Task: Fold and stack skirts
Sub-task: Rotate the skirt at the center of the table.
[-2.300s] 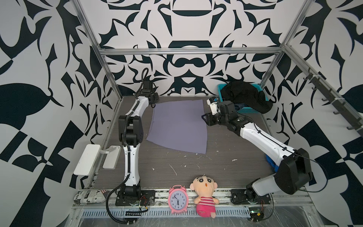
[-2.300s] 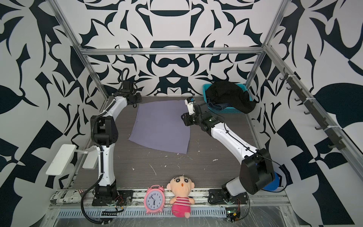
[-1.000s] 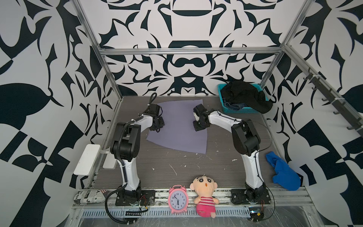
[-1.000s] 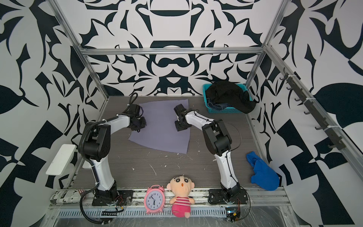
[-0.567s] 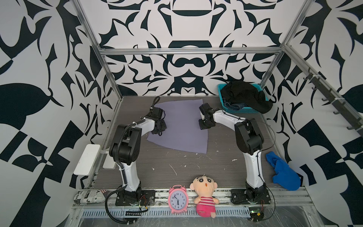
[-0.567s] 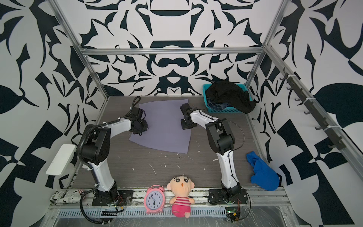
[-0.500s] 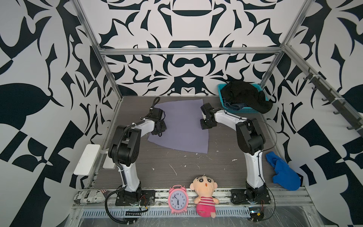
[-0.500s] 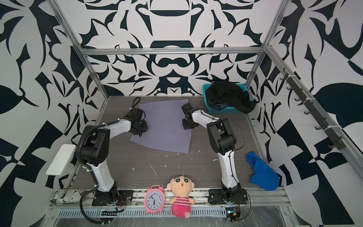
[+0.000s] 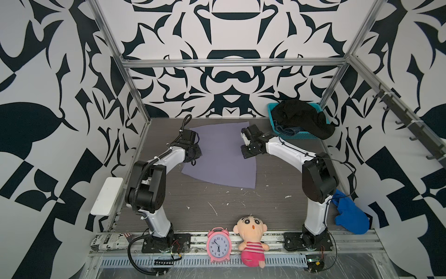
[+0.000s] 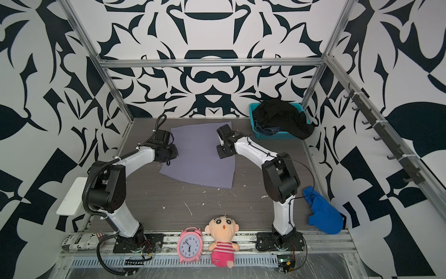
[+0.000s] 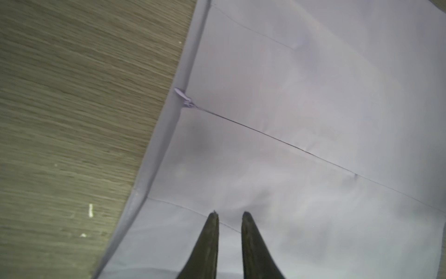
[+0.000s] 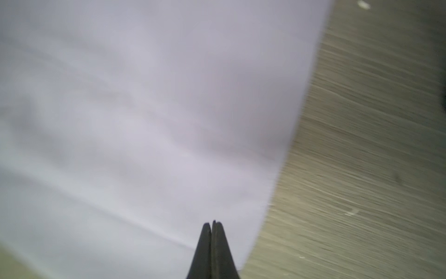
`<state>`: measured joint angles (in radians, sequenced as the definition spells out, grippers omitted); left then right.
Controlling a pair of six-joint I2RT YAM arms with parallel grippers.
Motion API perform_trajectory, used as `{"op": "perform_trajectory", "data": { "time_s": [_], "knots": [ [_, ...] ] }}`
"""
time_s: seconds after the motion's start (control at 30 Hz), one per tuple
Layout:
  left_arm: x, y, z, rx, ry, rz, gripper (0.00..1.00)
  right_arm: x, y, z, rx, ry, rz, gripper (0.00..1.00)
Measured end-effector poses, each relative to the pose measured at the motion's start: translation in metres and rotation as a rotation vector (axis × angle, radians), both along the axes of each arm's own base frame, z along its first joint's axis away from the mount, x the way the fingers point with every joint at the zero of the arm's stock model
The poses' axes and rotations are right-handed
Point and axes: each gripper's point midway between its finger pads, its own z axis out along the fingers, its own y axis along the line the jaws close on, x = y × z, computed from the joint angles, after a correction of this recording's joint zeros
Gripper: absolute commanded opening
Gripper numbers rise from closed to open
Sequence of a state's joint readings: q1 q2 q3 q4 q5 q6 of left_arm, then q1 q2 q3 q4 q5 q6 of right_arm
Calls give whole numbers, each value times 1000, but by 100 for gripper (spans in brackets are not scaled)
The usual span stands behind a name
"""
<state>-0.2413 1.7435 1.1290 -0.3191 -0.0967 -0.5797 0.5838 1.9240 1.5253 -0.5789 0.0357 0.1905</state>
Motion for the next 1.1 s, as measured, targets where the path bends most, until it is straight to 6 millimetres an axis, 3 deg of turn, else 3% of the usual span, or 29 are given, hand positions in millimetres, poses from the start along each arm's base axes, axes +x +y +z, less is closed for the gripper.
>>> {"op": "perform_trajectory", "data": {
  "time_s": [0.1,0.23,0.33,0.5,0.7,0.8,0.9,1.1],
  "knots": [
    [-8,9,-9,6,21,17,18,-23,26,-10,0,24,82,0],
    [-38,18,-34,22,103,24,15,-43,33,-37,-23,91,123,0],
    [-54,20,-49,25,150,20,14,-47,23,-54,-50,128,109,0],
    [-63,13,-48,7,134,15,14,-42,0,-68,-76,155,47,0],
    [-72,-22,-48,-19,131,-33,13,-27,-49,-81,-95,184,-84,0],
    [-78,-41,-47,-48,138,-59,13,-21,-71,-79,-100,179,-140,0],
    [-80,-45,-42,-62,133,-55,16,-18,-83,-72,-102,166,-162,0],
    [-78,-24,2,-85,33,-1,32,-24,-71,-39,-16,115,-119,3]
  ]
}}
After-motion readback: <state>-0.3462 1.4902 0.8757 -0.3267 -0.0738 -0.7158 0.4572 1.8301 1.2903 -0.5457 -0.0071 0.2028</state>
